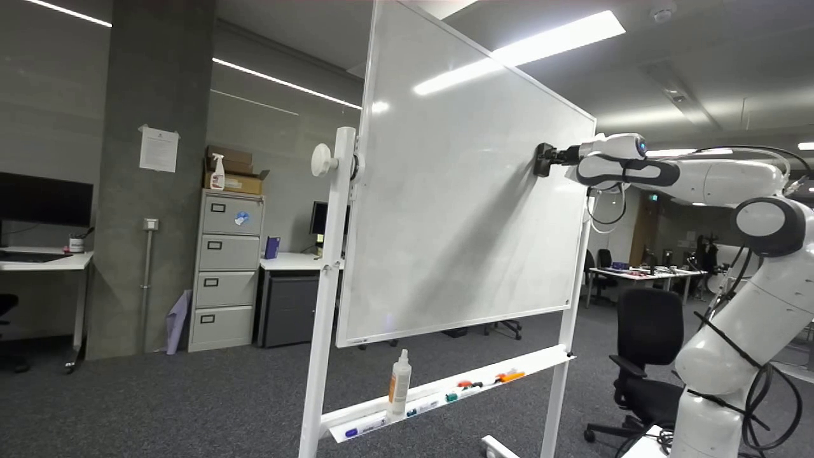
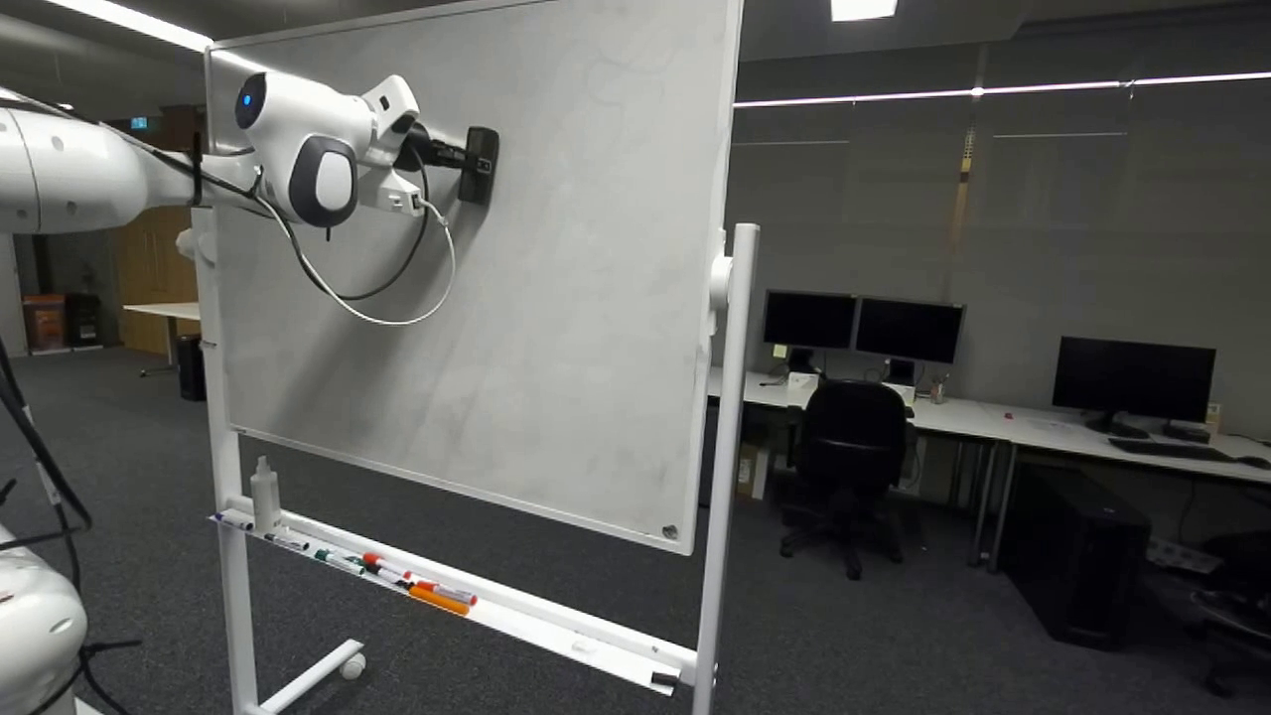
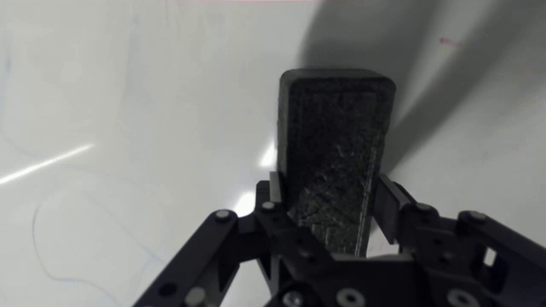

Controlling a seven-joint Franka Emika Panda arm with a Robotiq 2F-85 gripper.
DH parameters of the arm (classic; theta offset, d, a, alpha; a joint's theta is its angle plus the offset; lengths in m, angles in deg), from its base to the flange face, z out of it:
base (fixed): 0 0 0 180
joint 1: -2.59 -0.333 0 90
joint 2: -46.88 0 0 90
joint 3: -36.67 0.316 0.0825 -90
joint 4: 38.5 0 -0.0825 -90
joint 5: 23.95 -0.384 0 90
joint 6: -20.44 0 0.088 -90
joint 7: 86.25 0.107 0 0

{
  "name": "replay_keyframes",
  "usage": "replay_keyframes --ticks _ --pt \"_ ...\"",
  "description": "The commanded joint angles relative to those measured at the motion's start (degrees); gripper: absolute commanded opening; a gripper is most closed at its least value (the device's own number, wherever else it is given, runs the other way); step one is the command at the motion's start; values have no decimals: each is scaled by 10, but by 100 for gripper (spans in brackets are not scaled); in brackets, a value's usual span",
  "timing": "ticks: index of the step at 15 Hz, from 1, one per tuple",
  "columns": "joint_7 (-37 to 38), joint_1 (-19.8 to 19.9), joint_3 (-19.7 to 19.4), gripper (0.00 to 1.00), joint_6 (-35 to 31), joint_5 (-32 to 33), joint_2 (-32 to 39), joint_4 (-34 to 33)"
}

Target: Use the black eraser to wipe the white board.

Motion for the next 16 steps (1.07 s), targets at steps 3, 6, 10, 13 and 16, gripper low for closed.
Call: replay_keyframes --ticks 3,6,10,13,16 --pt "19 -16 0 30 147 -29 66 -190" --pt "33 -7 23 30 167 -6 79 -205" --pt "100 56 71 30 145 108 46 -111" --pt "131 85 97 30 174 177 4 -28" --pt "131 100 115 30 211 212 -24 40"
